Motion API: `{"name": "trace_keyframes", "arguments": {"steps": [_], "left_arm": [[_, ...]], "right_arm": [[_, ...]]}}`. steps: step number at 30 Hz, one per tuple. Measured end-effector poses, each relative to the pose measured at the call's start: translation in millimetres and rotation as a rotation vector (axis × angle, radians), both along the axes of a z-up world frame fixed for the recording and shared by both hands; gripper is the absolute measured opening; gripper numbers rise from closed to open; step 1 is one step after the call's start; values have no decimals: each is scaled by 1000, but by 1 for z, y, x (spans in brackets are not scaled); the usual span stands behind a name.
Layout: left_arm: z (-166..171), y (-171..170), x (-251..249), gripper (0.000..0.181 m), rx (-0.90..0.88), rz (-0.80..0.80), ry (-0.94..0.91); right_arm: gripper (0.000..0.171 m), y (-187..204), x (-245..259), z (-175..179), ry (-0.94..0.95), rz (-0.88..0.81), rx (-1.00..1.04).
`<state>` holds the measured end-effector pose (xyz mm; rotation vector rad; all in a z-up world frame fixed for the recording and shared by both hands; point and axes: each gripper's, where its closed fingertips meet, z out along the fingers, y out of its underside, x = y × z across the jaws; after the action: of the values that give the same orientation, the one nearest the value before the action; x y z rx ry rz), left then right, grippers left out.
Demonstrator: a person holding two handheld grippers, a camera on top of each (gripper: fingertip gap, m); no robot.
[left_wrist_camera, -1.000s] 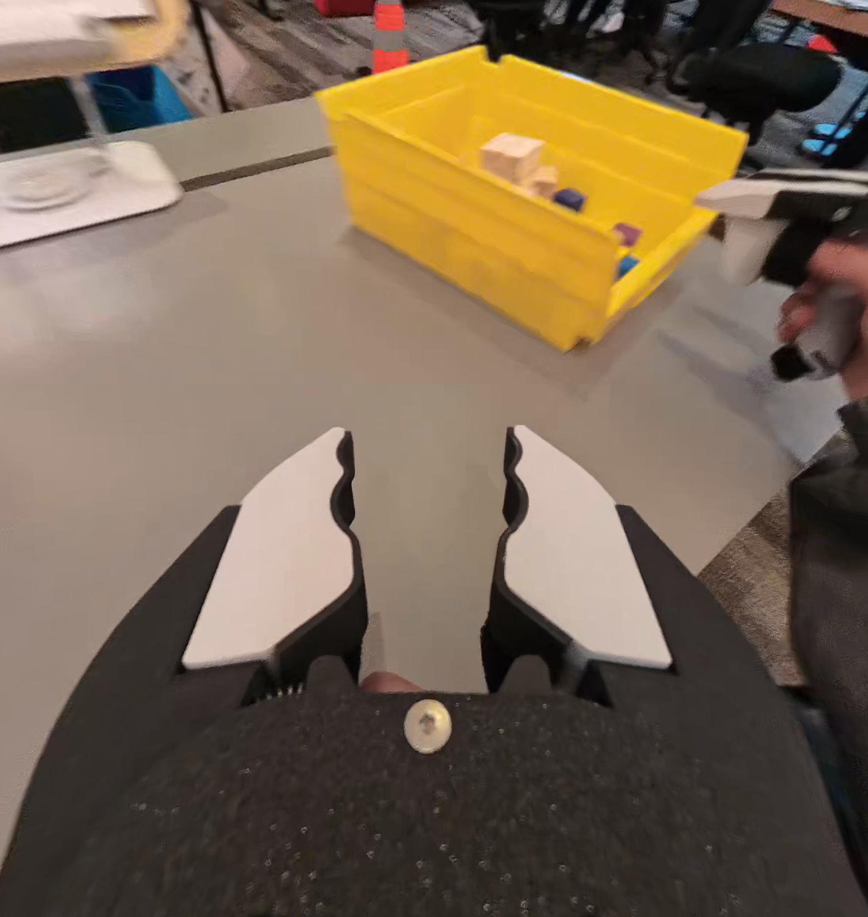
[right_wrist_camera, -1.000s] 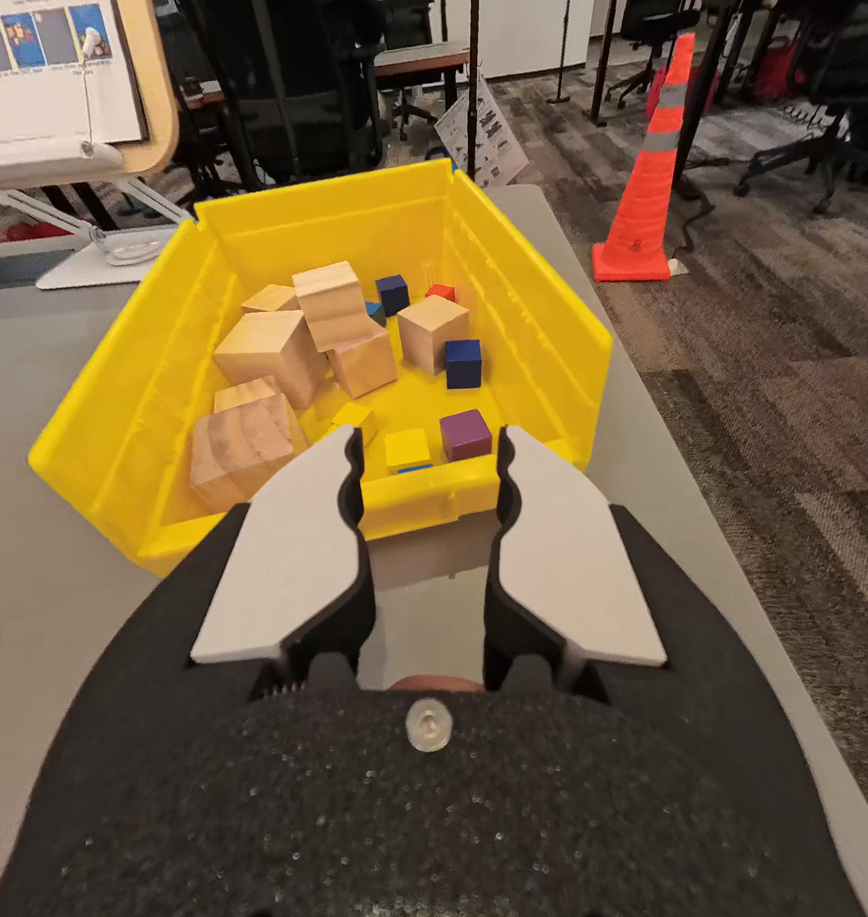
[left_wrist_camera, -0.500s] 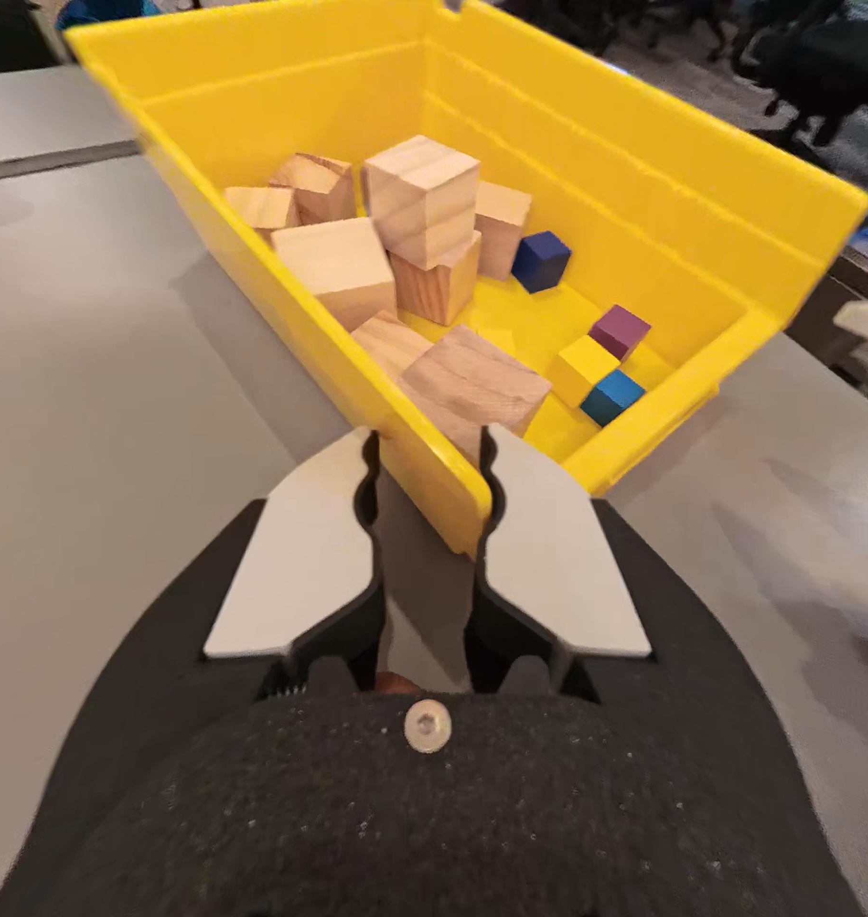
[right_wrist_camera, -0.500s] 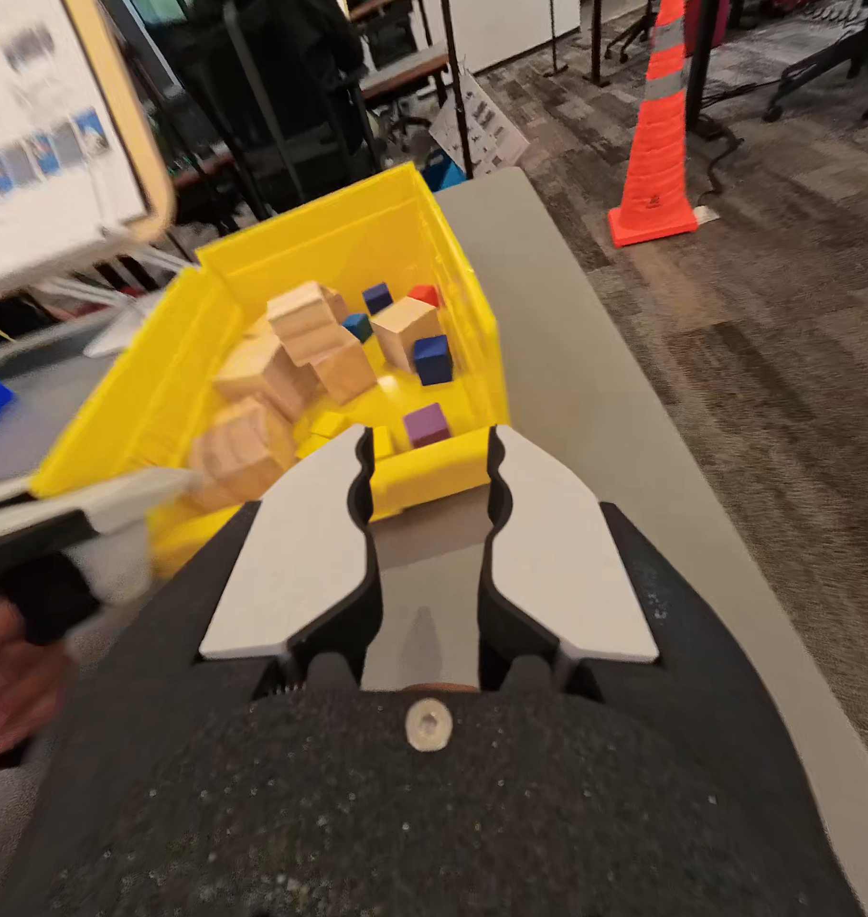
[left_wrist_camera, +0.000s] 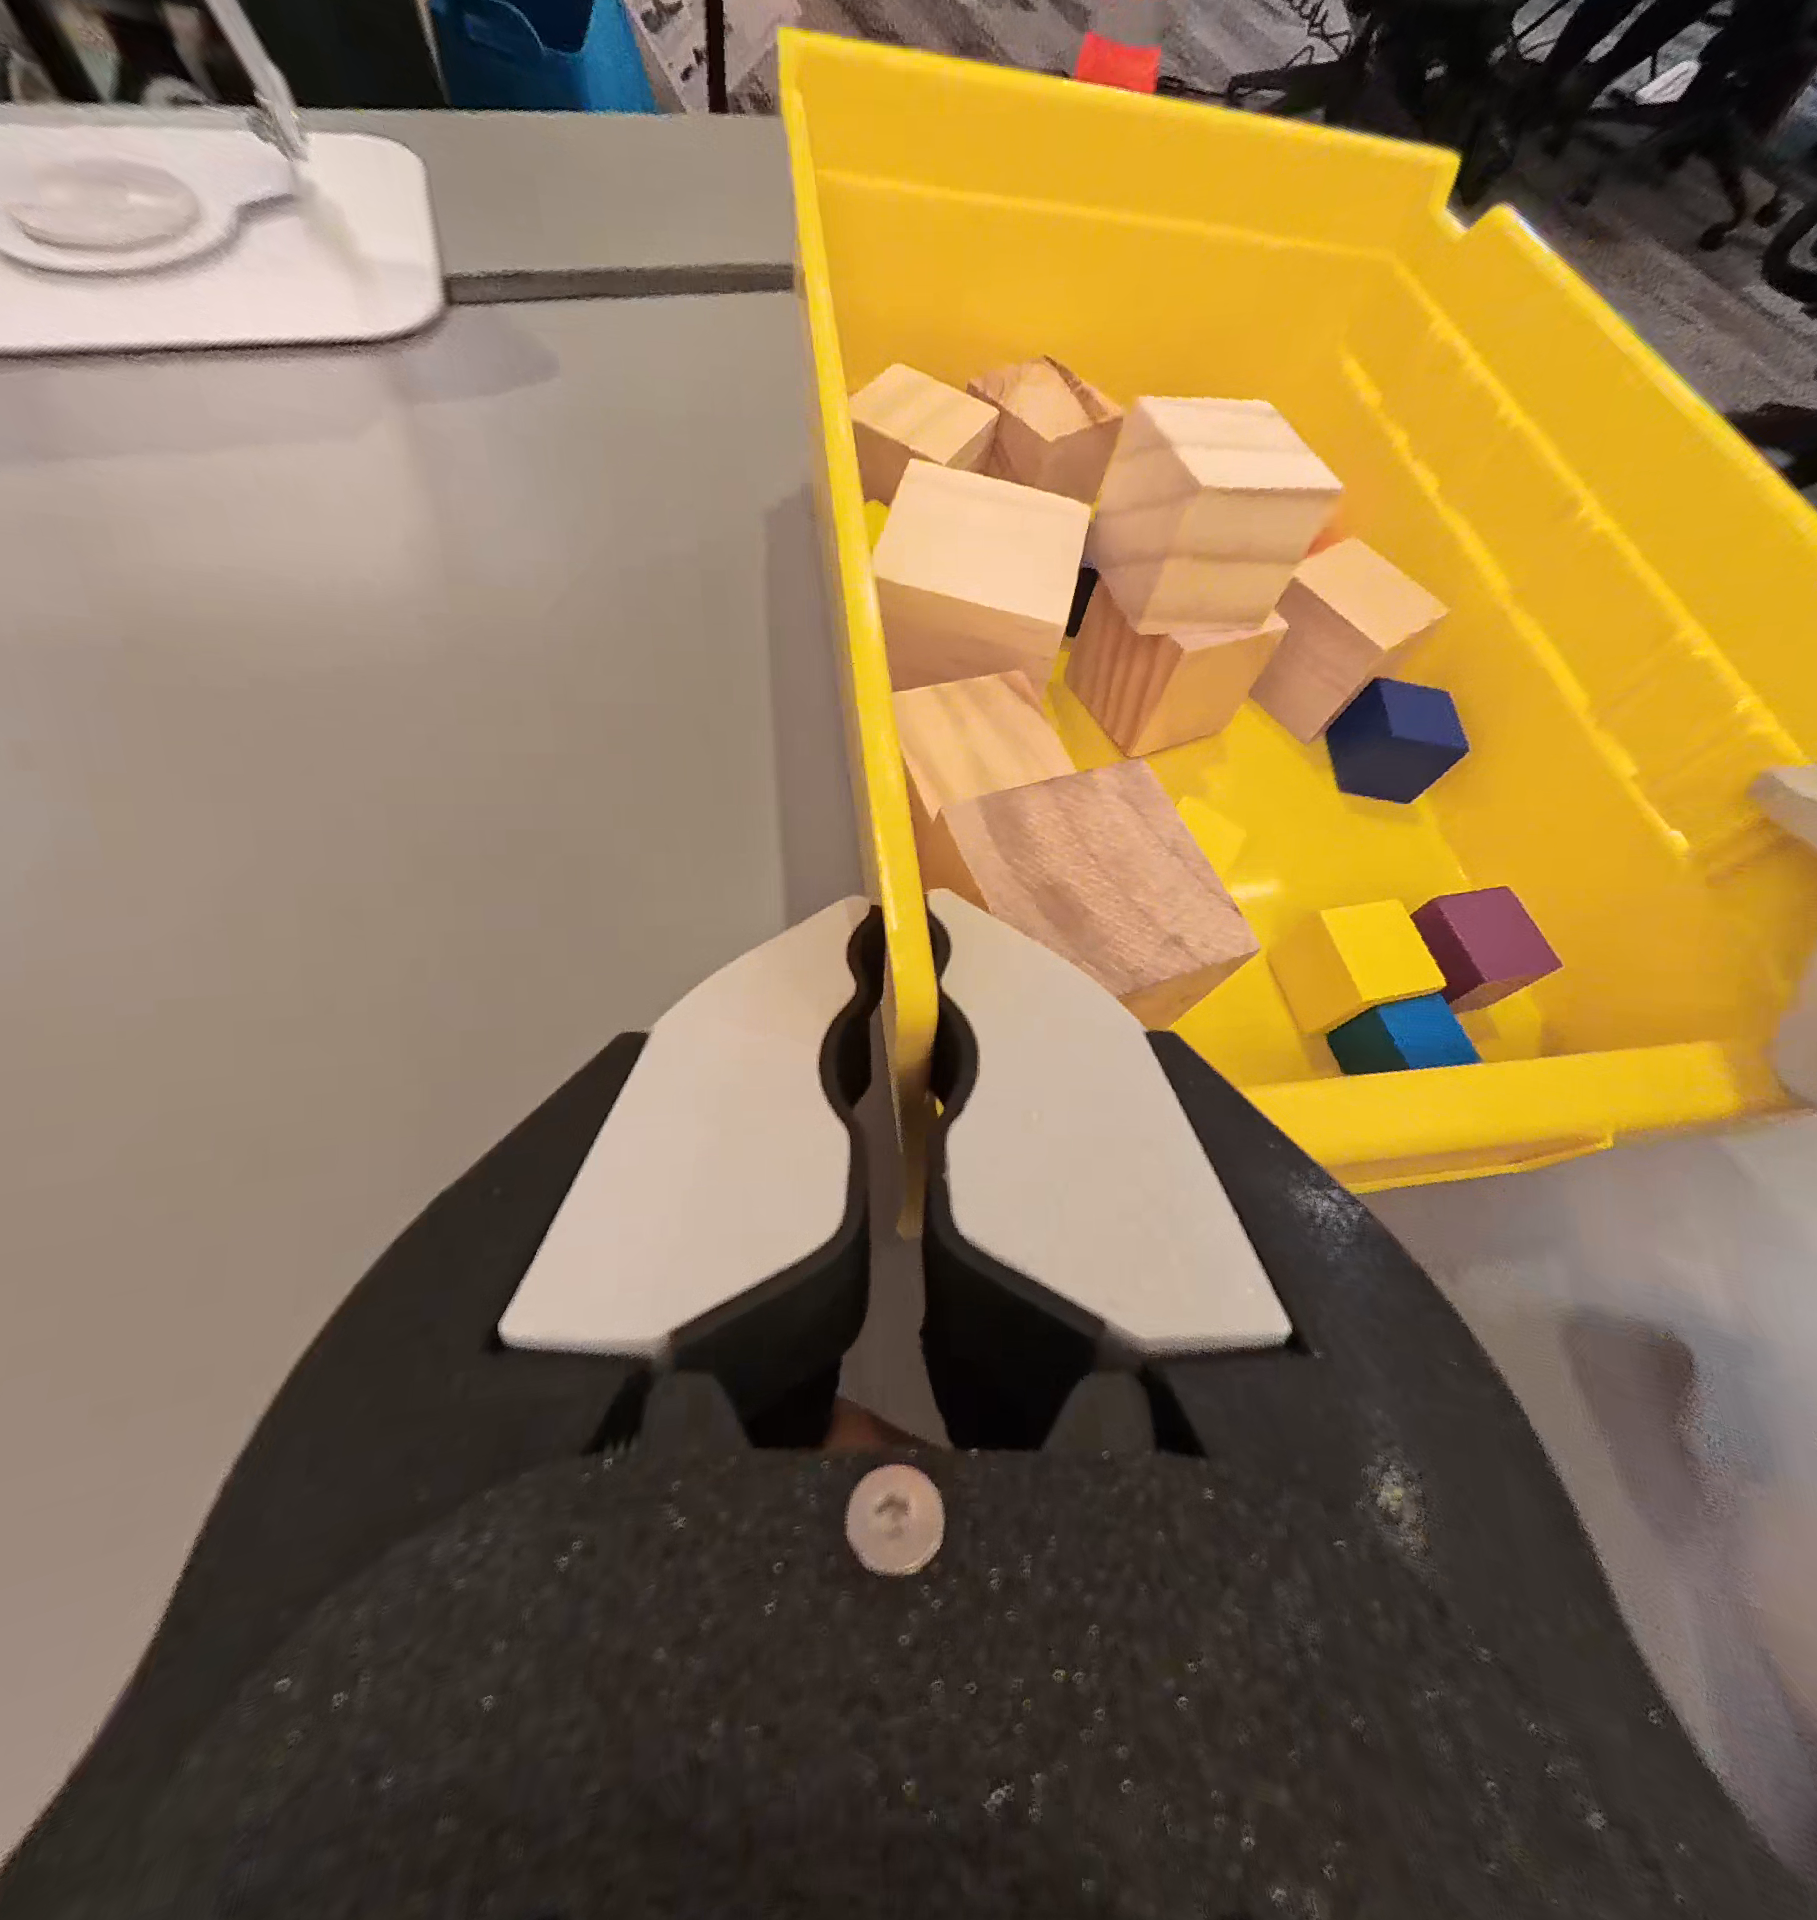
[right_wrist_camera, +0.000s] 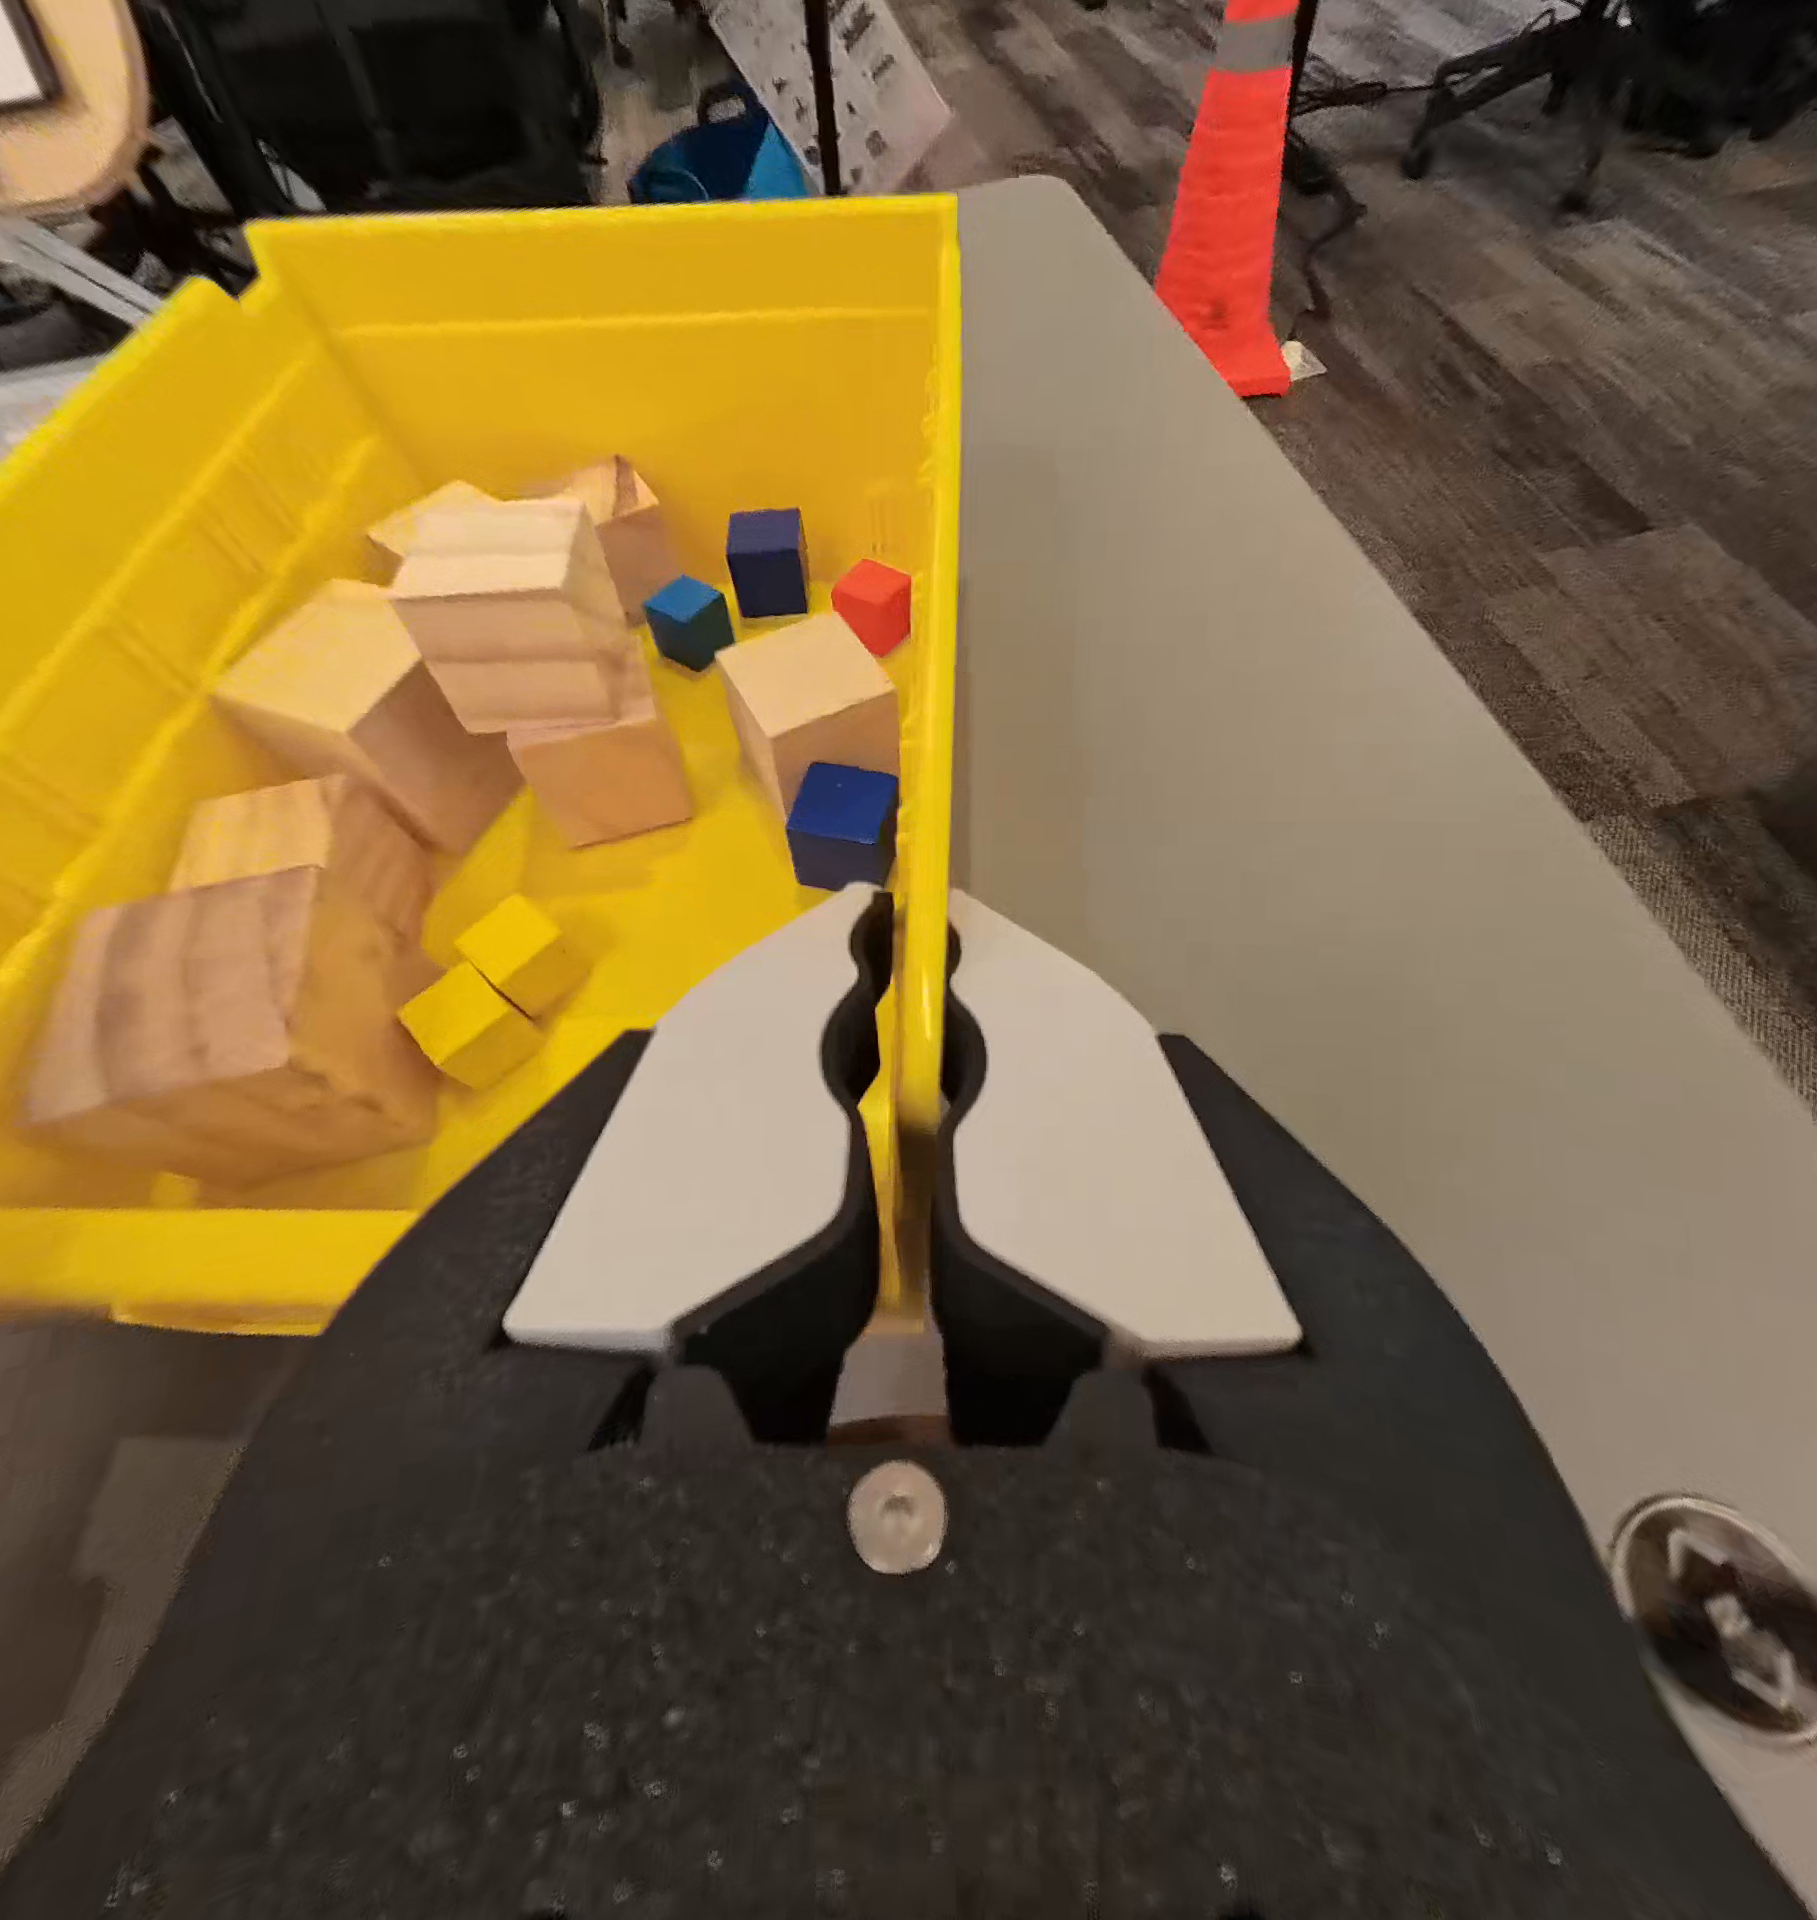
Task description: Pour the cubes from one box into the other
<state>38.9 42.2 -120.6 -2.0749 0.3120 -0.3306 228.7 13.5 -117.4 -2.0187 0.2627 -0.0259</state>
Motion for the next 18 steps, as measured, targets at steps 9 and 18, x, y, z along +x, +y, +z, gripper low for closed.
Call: {"name": "trace_keyframes", "arguments": {"steps": [9, 18], "left_arm": [[38, 12, -163, 3, 76, 174, 35], [4, 31, -296, 5, 21, 170, 80]], "right_arm": [[5, 44, -162, 34, 36, 185, 85], [5, 67, -295, 2, -16, 321, 13]]}}
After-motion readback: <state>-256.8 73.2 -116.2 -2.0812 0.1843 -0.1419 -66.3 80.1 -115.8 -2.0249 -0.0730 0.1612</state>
